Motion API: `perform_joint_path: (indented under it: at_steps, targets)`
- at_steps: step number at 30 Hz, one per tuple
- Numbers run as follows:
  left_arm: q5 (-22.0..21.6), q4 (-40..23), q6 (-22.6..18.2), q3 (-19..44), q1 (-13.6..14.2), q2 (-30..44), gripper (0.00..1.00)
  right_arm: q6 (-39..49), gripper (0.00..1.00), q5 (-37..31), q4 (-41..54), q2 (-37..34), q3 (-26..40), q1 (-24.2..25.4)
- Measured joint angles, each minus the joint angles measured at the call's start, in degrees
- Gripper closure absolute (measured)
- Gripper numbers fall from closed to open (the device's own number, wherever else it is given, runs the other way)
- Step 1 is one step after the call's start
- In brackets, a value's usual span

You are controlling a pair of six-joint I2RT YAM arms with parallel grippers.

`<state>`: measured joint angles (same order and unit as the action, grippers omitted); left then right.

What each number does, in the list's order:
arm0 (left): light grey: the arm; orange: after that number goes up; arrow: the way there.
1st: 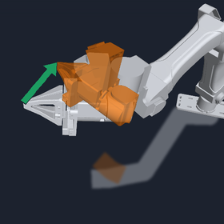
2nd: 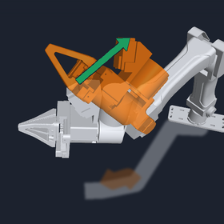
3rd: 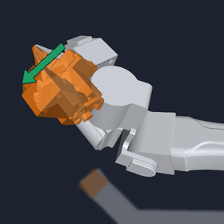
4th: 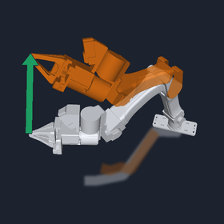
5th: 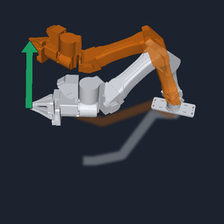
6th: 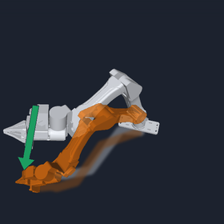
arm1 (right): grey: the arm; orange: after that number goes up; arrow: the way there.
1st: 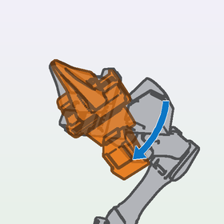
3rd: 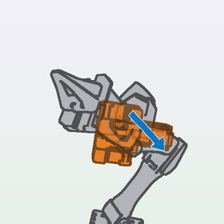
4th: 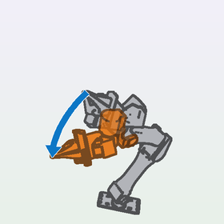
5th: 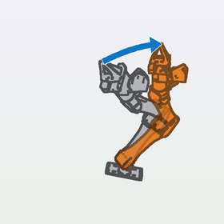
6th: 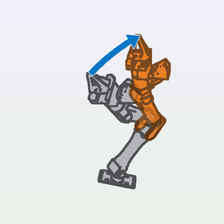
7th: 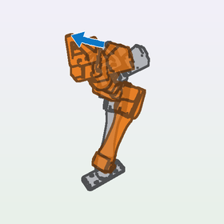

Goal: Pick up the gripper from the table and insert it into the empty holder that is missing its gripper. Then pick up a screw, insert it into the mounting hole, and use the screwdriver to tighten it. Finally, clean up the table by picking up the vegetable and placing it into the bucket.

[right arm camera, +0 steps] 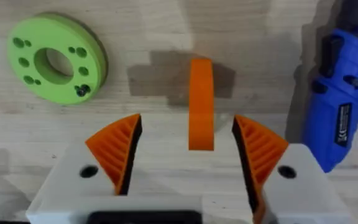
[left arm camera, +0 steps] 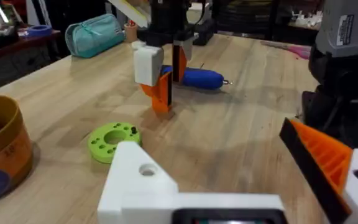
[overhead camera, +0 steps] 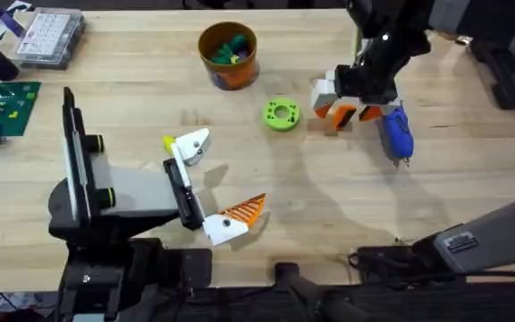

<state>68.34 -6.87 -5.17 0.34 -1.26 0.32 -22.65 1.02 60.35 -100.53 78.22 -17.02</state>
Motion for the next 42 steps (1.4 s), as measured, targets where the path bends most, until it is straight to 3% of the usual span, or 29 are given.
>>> perform_joint_path:
  at_steps: [13,19,37,40,42]
  targets:
    - [0.0,0.0,0.0,0.0,-0.02,0.0,0.014,0.09,0.122,-0.11,-1.64,0.0,-0.02,0.0]
    - [0.0,0.0,0.0,0.0,0.0,0.0,0.014,0.38,0.322,-0.11,-1.92,-0.33,-0.02,0.0]
    - [0.0,0.0,0.01,0.0,0.0,0.0,0.014,1.5,0.601,-0.23,-2.07,-1.25,-0.07,0.0]
    - [0.02,0.0,0.0,0.0,0.0,0.0,0.014,1.95,0.688,-0.28,-2.07,-1.23,-0.07,0.0]
    - [0.0,0.0,0.02,0.0,-0.01,-0.02,0.014,2.11,0.81,-0.3,-2.06,-1.25,-0.07,0.0]
